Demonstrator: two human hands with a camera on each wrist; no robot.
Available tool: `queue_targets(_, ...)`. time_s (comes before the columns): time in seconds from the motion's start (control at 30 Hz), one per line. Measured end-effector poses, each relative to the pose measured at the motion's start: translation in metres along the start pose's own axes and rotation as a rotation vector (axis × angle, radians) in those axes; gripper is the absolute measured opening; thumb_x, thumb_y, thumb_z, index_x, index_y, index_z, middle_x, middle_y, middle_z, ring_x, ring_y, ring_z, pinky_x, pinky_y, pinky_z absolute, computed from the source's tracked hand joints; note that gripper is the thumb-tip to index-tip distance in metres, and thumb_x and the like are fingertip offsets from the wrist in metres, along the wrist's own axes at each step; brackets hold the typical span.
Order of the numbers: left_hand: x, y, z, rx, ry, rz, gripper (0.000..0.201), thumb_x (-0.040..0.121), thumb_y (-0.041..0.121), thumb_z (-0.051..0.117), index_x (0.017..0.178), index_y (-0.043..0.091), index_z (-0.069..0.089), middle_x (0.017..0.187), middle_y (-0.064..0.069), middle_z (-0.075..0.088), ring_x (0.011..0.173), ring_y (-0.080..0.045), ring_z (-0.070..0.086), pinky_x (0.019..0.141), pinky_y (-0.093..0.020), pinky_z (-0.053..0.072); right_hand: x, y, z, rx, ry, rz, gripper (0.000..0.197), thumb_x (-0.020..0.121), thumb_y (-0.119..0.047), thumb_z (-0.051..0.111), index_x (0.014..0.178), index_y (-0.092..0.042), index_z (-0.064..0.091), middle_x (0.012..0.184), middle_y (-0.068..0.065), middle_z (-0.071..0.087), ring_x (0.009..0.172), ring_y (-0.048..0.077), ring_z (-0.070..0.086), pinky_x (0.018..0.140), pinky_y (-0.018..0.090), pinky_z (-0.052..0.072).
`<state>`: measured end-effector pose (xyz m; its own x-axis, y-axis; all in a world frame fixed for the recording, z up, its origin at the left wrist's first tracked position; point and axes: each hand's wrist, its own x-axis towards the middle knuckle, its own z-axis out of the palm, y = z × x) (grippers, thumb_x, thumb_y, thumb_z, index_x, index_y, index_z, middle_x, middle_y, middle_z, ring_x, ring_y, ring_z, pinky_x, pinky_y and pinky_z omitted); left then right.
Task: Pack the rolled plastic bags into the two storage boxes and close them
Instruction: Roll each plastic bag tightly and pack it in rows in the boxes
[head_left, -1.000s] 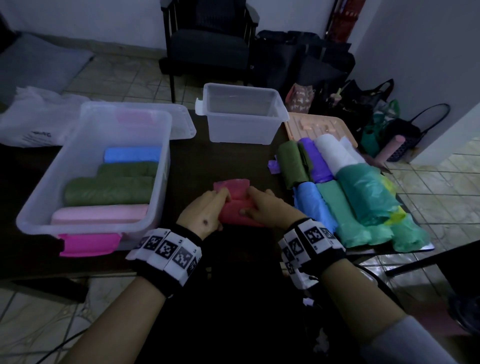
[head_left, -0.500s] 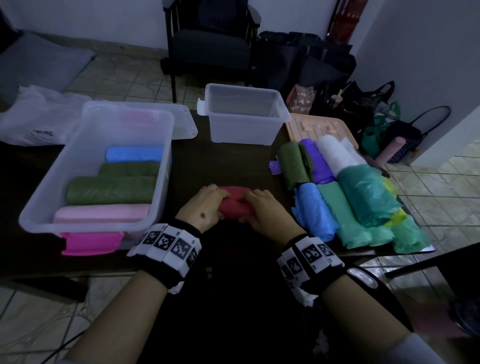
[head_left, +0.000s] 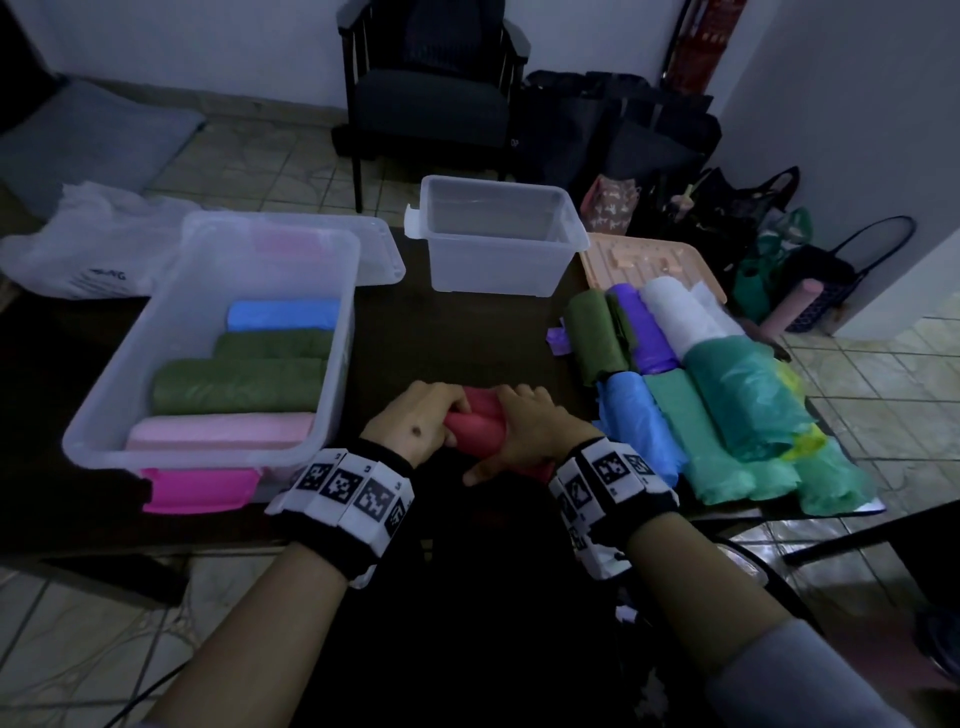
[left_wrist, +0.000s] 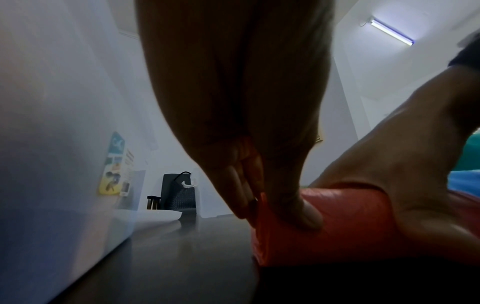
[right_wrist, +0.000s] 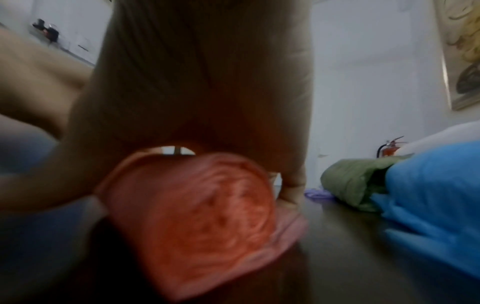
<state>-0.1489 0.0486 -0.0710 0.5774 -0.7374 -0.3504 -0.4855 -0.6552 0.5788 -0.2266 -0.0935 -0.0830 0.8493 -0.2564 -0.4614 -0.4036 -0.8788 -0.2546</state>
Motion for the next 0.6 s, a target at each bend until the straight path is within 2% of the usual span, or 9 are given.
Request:
queue_targets(0.13, 0.003, 0.000, -0.002, 0.004, -0.012, 0.013, 0.030, 0.085, 0.005, 0.058, 0.107, 0.026, 0.058, 0.114, -0.003, 0.055, 0.099, -0.016, 0.055, 0.090, -0.033, 0.045, -0.006, -0.003, 0.007, 0.042, -0.001, -0.065, 0.084, 0.071, -0.064, 0.066, 0.135, -0.019, 0.035, 0.127, 0.008, 0.037, 0.120, 0.027, 0.037, 0.101, 0.043, 0.038)
queue_targets(0.23, 0.004, 0.004, -0.003, 0.020, -0.007, 0.007, 0.030, 0.087, 0.002, 0.054, 0.108, 0.021, 0.061, 0.109, -0.005, 0.060, 0.091, -0.013, 0.054, 0.085, -0.029, 0.044, -0.016, -0.004, 0.020, -0.039, 0.116, -0.113, 0.073, 0.082, -0.061, 0.055, 0.136, -0.016, 0.035, 0.128, 0.009, 0.039, 0.118, 0.025, 0.040, 0.095, 0.039, 0.040)
queue_targets(0.3, 0.005, 0.007, -0.003, 0.050, -0.012, 0.008, 0.030, 0.088, 0.001, 0.052, 0.111, 0.019, 0.060, 0.110, -0.006, 0.060, 0.091, -0.013, 0.055, 0.082, -0.027, 0.043, -0.023, -0.004, 0.028, -0.084, 0.194, -0.141, 0.067, 0.088, -0.057, 0.049, 0.139, -0.017, 0.032, 0.130, 0.007, 0.042, 0.118, 0.023, 0.042, 0.092, 0.036, 0.039)
queue_targets(0.37, 0.005, 0.009, -0.003, 0.069, -0.045, -0.013, 0.031, 0.089, 0.003, 0.053, 0.115, 0.019, 0.058, 0.113, -0.005, 0.059, 0.097, -0.015, 0.056, 0.083, -0.027, 0.044, -0.028, -0.003, 0.033, -0.085, 0.238, -0.154, 0.062, 0.091, -0.054, 0.045, 0.140, -0.018, 0.031, 0.131, 0.006, 0.043, 0.118, 0.022, 0.043, 0.093, 0.035, 0.039)
queue_targets(0.47, 0.002, 0.014, -0.005, 0.041, -0.080, -0.036, 0.034, 0.091, 0.010, 0.055, 0.123, 0.020, 0.056, 0.125, -0.005, 0.056, 0.110, -0.017, 0.055, 0.095, -0.031, 0.044, -0.032, -0.002, 0.034, -0.061, 0.266, -0.160, 0.056, 0.093, -0.050, 0.043, 0.138, -0.018, 0.033, 0.130, 0.005, 0.045, 0.117, 0.021, 0.044, 0.093, 0.034, 0.039)
queue_targets(0.53, -0.006, 0.024, -0.014, 0.003, -0.079, -0.037, 0.040, 0.095, 0.023, 0.051, 0.135, 0.022, 0.048, 0.138, -0.003, 0.048, 0.122, -0.019, 0.048, 0.102, -0.031, 0.037, -0.031, -0.003, 0.031, 0.024, 0.279, -0.162, 0.052, 0.094, -0.046, 0.046, 0.134, -0.015, 0.038, 0.126, 0.006, 0.047, 0.115, 0.022, 0.046, 0.092, 0.034, 0.039)
queue_targets(0.6, -0.017, 0.038, -0.032, -0.058, -0.051, -0.014, 0.045, 0.098, 0.034, 0.044, 0.140, 0.020, 0.041, 0.144, -0.002, 0.042, 0.130, -0.019, 0.041, 0.104, -0.030, 0.032, -0.027, -0.006, 0.027, 0.193, 0.309, -0.178, 0.045, 0.093, -0.040, 0.051, 0.125, -0.010, 0.046, 0.118, 0.010, 0.053, 0.107, 0.024, 0.051, 0.086, 0.032, 0.039)
